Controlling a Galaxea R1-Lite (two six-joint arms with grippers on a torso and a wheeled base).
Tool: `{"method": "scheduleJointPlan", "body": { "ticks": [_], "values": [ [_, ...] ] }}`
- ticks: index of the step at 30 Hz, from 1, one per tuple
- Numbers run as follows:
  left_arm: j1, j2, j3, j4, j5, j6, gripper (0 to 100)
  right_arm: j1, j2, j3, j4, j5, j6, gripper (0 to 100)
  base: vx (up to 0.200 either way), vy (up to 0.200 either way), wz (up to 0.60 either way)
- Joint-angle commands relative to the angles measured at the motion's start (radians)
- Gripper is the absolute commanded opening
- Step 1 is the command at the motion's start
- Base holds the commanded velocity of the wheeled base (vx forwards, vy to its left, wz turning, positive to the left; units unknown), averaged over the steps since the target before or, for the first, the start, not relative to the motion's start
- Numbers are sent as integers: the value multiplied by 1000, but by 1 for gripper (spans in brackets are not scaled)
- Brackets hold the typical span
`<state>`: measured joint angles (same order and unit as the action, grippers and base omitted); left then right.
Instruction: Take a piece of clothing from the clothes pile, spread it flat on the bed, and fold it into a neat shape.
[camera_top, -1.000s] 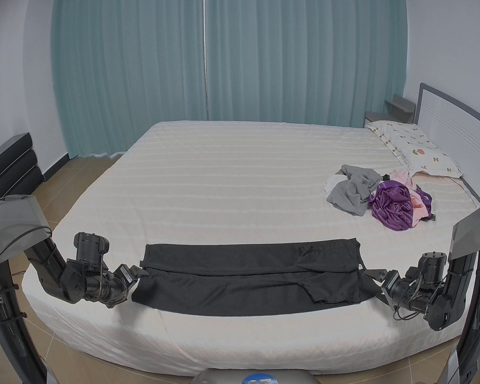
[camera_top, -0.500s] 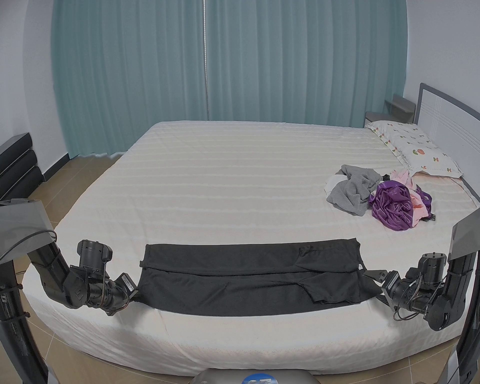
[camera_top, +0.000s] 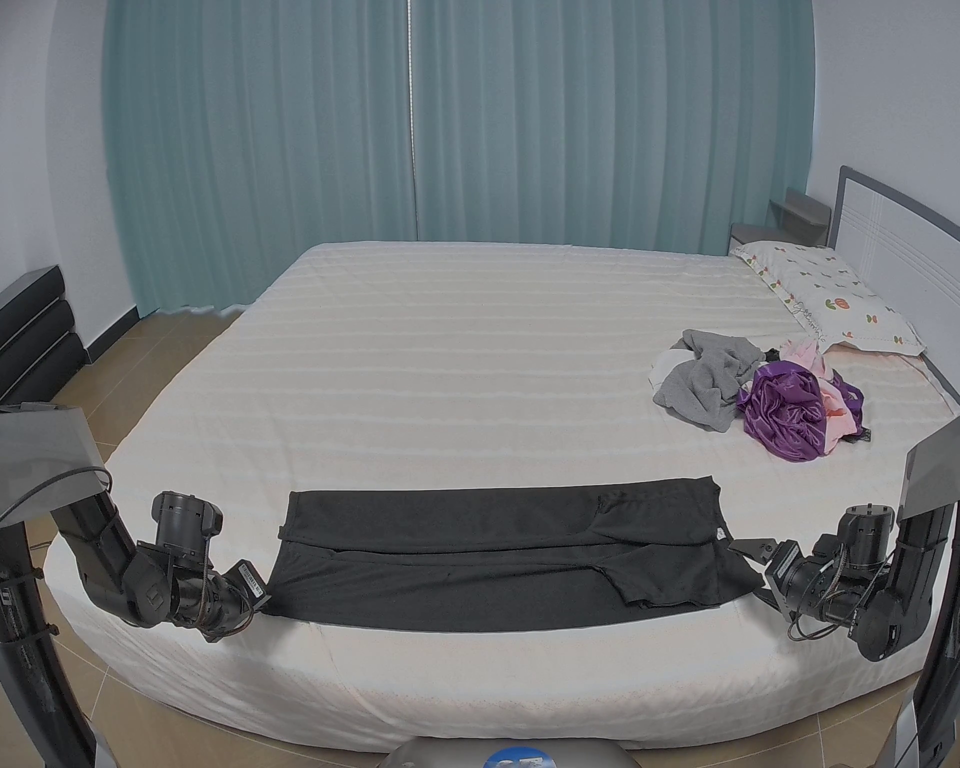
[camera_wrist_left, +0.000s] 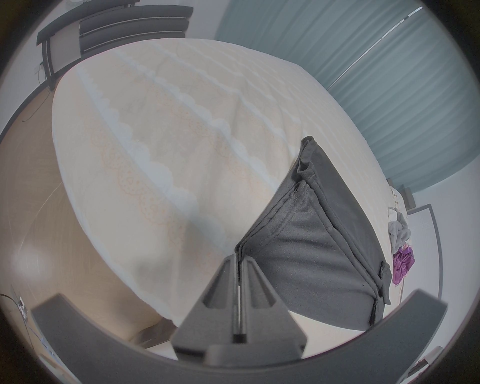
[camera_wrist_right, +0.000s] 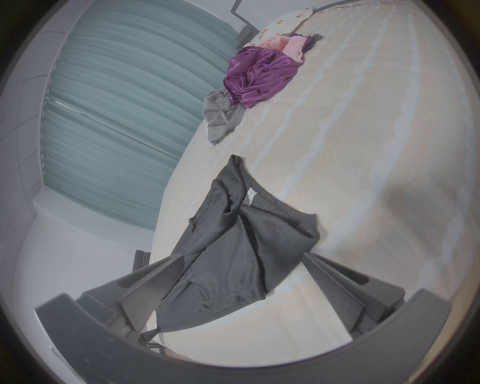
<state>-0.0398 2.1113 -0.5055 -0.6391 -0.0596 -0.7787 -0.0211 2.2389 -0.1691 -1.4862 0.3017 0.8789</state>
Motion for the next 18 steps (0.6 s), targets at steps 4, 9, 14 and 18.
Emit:
{"method": "scheduleJointPlan", "body": {
  "ticks": [4,9,14,18],
  "values": [
    [3,6,-8,-2,0,-5,0,0,1,0,0,0,0,100,0,0,0],
    [5,-7,-10,-1,-9,-10,100,0,1,0,0,0,0,100,0,0,0],
    [17,-56,-13,1,-20,-11,100,0,4,-1,0,0,0,100,0,0,0],
    [40,-109,-34,9,-60,-13,100,-2,2,-3,0,4,6,100,0,0,0]
  ]
}}
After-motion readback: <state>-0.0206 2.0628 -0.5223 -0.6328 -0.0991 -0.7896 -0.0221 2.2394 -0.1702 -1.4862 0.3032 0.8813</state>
